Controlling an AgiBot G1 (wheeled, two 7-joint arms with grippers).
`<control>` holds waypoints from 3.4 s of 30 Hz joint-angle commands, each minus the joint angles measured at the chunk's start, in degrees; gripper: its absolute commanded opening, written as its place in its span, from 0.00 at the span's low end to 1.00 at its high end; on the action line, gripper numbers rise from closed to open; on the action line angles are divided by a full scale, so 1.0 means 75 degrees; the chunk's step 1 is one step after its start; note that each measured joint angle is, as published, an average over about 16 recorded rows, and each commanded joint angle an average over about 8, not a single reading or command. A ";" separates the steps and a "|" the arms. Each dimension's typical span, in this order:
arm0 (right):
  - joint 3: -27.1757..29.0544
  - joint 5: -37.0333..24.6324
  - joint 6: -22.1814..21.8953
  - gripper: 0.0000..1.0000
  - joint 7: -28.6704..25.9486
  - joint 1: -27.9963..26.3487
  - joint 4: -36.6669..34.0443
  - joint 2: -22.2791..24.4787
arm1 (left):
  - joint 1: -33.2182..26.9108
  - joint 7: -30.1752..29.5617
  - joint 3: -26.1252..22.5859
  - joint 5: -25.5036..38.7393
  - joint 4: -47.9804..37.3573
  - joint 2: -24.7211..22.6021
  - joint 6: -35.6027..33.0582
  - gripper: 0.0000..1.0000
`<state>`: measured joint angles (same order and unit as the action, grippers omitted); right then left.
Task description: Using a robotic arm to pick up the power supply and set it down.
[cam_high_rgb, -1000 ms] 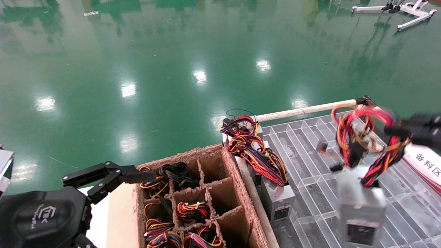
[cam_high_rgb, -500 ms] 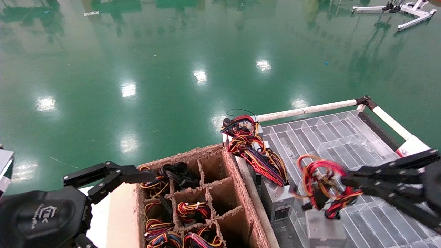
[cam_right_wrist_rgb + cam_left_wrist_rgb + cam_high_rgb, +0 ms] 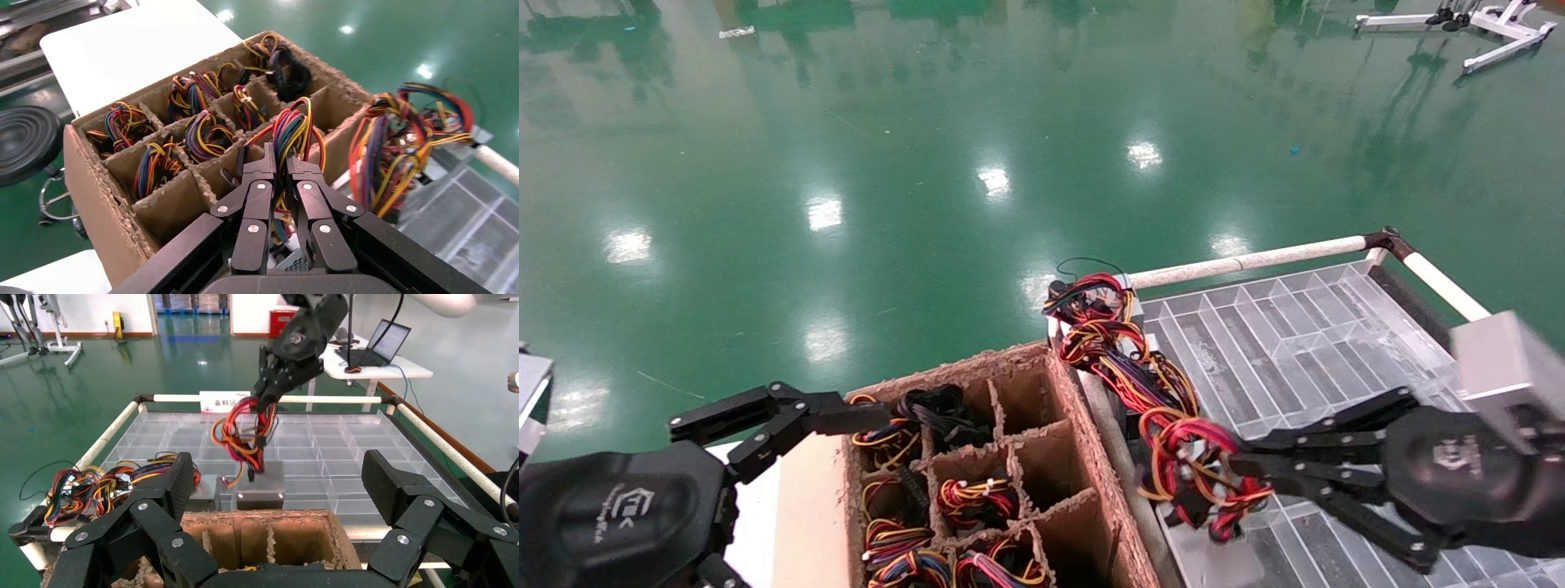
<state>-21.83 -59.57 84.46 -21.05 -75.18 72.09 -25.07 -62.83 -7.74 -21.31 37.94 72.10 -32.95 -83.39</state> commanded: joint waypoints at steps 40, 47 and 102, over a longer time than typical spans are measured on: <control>0.0124 0.0482 -0.0334 1.00 0.1329 0.1823 -0.1466 0.0283 | 0.0002 0.0001 -0.0001 -0.0002 -0.0002 0.0001 0.0002 1.00; 0.0117 0.0468 -0.0330 1.00 0.1328 0.1815 -0.1459 0.0284 | 0.0002 0.0002 -0.0001 -0.0002 -0.0002 0.0001 0.0003 1.00; 0.0690 0.2028 0.0096 1.00 0.1230 0.1690 -0.0435 -0.0596 | 0.0002 0.0003 -0.0002 -0.0004 -0.0007 0.0003 0.0005 1.00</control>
<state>-16.66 -44.36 85.19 -11.83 -62.51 68.83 -29.54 -62.82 -7.71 -21.33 37.91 72.05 -32.93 -83.36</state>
